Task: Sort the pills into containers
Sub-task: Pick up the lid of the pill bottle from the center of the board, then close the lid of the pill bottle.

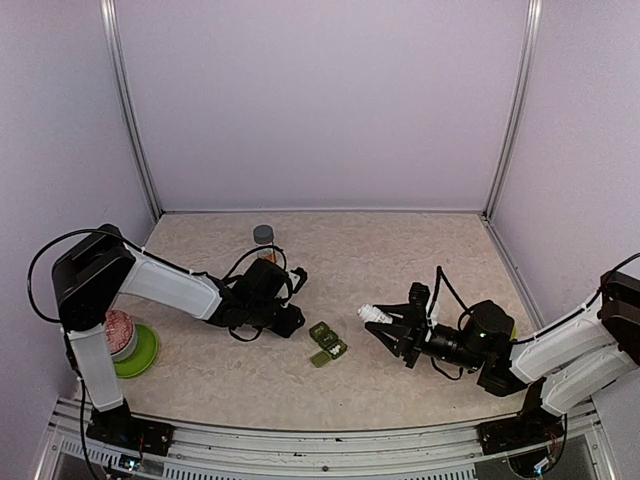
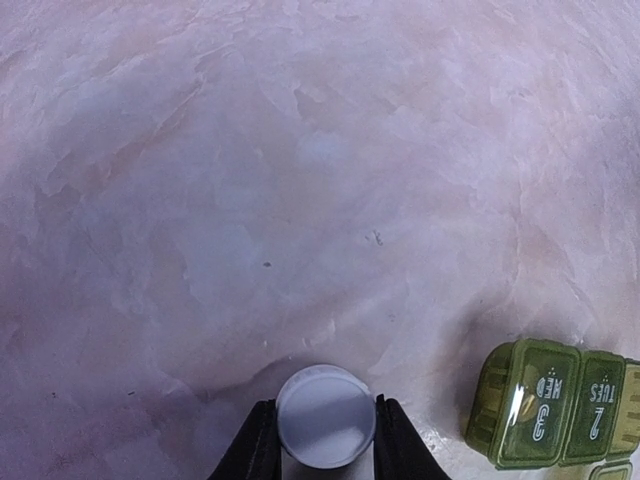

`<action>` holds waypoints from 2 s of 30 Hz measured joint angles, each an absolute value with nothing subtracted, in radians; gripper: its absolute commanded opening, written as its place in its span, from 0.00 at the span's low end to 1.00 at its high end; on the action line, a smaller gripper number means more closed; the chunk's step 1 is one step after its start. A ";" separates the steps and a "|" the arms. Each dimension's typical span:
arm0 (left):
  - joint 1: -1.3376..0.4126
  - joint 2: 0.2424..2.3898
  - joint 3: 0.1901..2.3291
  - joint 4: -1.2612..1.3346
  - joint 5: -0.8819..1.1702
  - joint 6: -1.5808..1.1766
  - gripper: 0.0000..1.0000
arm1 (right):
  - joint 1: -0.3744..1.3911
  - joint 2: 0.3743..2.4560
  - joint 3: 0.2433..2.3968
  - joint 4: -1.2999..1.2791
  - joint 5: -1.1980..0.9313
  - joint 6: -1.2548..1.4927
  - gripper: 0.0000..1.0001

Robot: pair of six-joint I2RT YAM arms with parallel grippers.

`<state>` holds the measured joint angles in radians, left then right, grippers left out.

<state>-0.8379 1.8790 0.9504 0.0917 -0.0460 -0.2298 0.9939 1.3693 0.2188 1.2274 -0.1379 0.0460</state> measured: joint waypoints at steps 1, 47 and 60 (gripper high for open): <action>-0.838 1.879 0.950 0.092 -0.046 -0.230 0.24 | 0.994 1.369 0.219 1.227 -0.138 0.046 0.00; -0.806 1.625 0.837 0.366 0.420 -0.362 0.28 | 0.994 1.406 0.231 1.234 -0.161 0.049 0.00; -0.836 1.594 0.825 0.509 0.547 -0.468 0.28 | 0.994 1.406 0.231 1.249 -0.165 0.050 0.00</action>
<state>-0.8356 1.5940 0.8249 0.5091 0.5468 -0.4683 0.9939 1.4055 0.2314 1.2488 -0.1646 0.0498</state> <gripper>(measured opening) 0.288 0.312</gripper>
